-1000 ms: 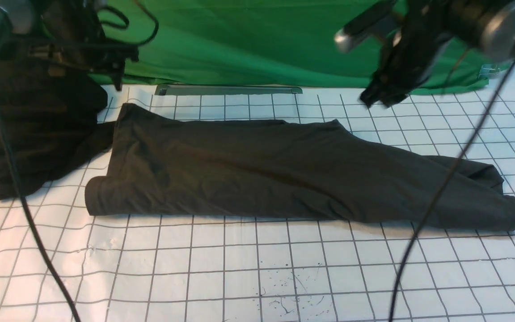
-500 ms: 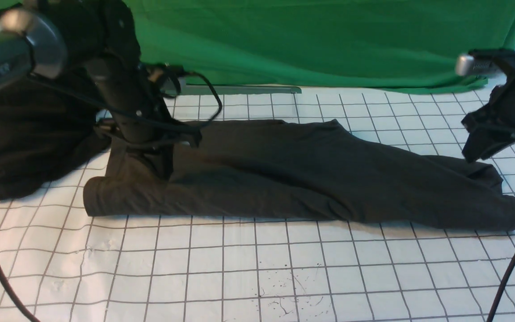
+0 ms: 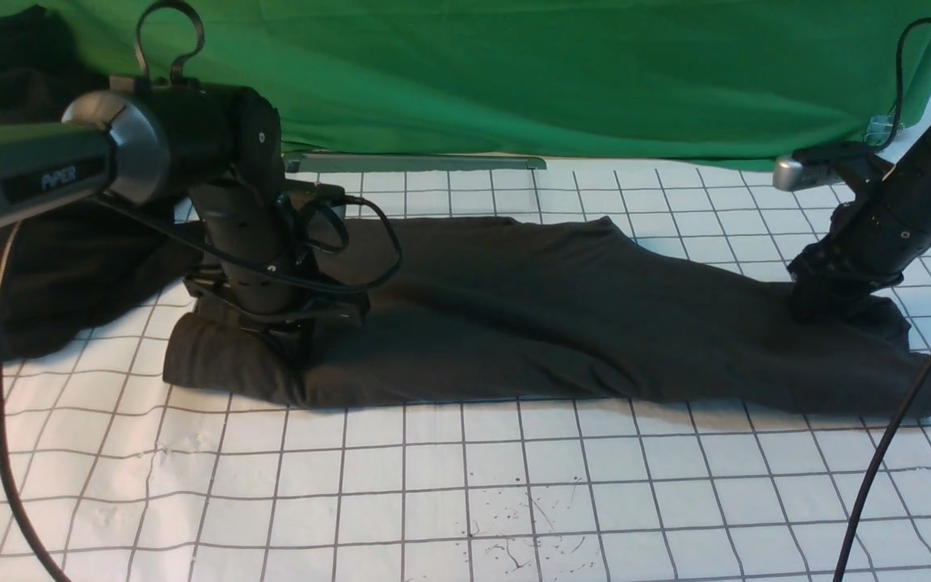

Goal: Fold a long-sleeved shirt over a white checkered tablecloth.
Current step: 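Pull the folded dark garment lengthwise by its ends to straighten it flat on the table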

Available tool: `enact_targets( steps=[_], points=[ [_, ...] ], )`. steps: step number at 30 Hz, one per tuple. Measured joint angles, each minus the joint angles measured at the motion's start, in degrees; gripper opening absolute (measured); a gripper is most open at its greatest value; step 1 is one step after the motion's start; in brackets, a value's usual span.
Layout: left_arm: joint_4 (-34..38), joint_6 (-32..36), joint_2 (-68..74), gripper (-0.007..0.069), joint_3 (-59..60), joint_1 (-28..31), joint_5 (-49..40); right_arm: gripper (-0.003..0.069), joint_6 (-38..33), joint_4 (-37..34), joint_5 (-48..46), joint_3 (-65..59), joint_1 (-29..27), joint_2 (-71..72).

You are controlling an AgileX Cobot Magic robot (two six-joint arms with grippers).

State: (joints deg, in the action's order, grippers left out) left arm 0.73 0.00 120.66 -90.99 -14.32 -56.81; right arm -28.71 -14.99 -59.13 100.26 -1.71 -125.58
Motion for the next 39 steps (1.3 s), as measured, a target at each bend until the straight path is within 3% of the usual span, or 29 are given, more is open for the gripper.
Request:
enact_targets(
  steps=[1, 3, 5, 20, 24, 26, 29, 31, 33, 39],
  points=[
    [0.0, 0.0, 0.0, -0.0004, 0.0, 0.0, 0.1, 0.0154, 0.0, 0.0, 0.0, 0.0, 0.0, 0.0],
    [0.0, 0.0, 0.0, -0.0003, 0.0, 0.0, 0.1, 0.0033, -0.6, -0.1, -1.2, 0.5, 0.0, 0.0],
    [0.0, 0.0, 0.0, -0.0003, 0.0, 0.0, 0.1, 0.0010, -0.7, 0.0, -2.4, 1.7, 0.0, 0.0],
    [0.1, 0.0, 0.1, -0.0003, 0.0, 0.1, 0.1, 0.0003, 1.9, 5.9, -0.8, 10.1, 0.0, -0.2],
    [0.1, 0.0, 0.1, -0.0003, -0.1, 0.1, 0.0, 0.0050, 2.5, 6.9, 3.1, 10.1, 0.1, -2.5],
    [0.1, 0.0, 0.1, -0.0003, -0.1, 0.1, -0.1, 0.0119, 4.1, 7.5, 3.9, 10.2, 0.1, -3.2],
    [0.2, 0.0, -0.2, -0.0003, -0.1, 0.1, -0.3, 0.0283, 7.4, 7.9, 1.1, 11.3, 0.1, -2.7],
    [0.2, 0.0, -0.7, -0.0003, 0.0, 0.1, -0.3, 0.0318, 9.4, 8.1, -2.2, 11.9, 0.1, -1.4],
    [-0.1, 0.0, -1.5, -0.0003, 0.1, 0.1, -0.3, 0.0321, 11.7, 9.1, -5.0, 12.2, 0.1, 0.7],
    [0.7, -1.7, -6.9, -0.0003, 0.1, 0.2, 0.7, 0.0193, 18.4, 13.7, -9.8, 7.0, -2.2, 10.0]
  ],
)
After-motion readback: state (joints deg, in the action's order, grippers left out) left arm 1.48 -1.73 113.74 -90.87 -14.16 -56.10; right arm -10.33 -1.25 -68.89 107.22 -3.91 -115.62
